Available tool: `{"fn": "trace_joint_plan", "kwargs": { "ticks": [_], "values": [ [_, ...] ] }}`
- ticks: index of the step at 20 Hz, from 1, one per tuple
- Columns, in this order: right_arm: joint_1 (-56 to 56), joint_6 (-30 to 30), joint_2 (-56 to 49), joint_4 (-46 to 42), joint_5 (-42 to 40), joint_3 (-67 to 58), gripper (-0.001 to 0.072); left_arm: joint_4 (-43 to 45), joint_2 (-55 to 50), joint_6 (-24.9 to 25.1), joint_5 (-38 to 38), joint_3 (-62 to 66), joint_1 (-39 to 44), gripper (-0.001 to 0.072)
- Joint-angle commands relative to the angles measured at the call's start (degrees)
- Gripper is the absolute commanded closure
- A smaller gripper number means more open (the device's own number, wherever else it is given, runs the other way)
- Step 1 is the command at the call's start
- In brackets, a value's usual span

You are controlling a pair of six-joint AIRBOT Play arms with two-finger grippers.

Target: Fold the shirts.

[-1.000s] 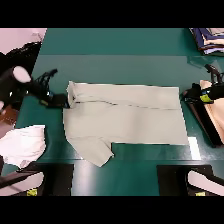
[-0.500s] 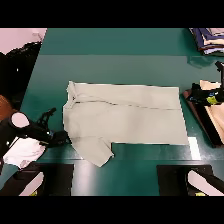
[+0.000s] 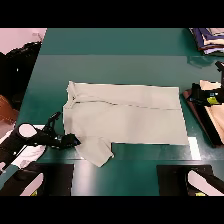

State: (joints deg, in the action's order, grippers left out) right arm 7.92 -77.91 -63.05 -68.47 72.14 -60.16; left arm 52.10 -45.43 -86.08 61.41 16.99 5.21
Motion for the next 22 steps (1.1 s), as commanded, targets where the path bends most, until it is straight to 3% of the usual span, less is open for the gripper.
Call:
{"fn": "trace_joint_plan", "kwargs": {
  "ticks": [1, 2, 5, 8, 9, 10, 11, 15, 21, 22],
  "values": [
    [0.09, -0.02, 0.04, -0.39, 2.47, 0.02, 0.0354, -2.97, -0.02, -0.02, -4.57, -0.61, 4.04, 0.0594],
    [0.22, 0.00, 0.04, -1.18, 4.13, 0.02, 0.0354, -3.23, -0.02, -0.02, -4.50, -0.48, 4.04, 0.0674],
    [3.26, -0.02, 0.33, -3.85, 10.36, 0.72, 0.0354, -3.19, -0.02, 1.18, -0.76, 2.16, 4.04, 0.0681],
    [9.99, -0.02, 3.96, -6.84, 10.69, 8.61, 0.0355, -3.21, -0.02, 3.37, 2.19, 6.58, 4.04, 0.0681],
    [13.40, -0.02, 5.27, -6.58, 10.45, 12.50, 0.0335, -3.28, -0.02, 3.65, 2.16, 7.98, 4.04, 0.0681],
    [16.61, -0.02, 5.92, -6.16, 10.58, 16.02, 0.0248, -3.28, -0.02, 3.67, 1.88, 9.07, 4.04, 0.0681],
    [20.00, -0.02, 5.99, -5.97, 10.67, 19.43, 0.0219, -3.30, -0.02, 4.04, 1.51, 10.03, 4.04, 0.0681],
    [28.41, 3.04, 3.15, -0.44, 9.27, 27.89, 0.0276, -3.23, -0.02, 4.28, 0.57, 11.34, 4.04, 0.0681],
    [25.09, 3.15, -1.90, 1.49, 4.87, 28.94, 0.0286, -3.21, -0.02, 5.55, 0.57, 11.34, 4.04, 0.0680],
    [23.56, 2.84, -1.88, 1.46, 4.31, 28.50, 0.0347, -3.21, -0.02, 5.55, 0.57, 11.34, 4.04, 0.0681]
  ]
}}
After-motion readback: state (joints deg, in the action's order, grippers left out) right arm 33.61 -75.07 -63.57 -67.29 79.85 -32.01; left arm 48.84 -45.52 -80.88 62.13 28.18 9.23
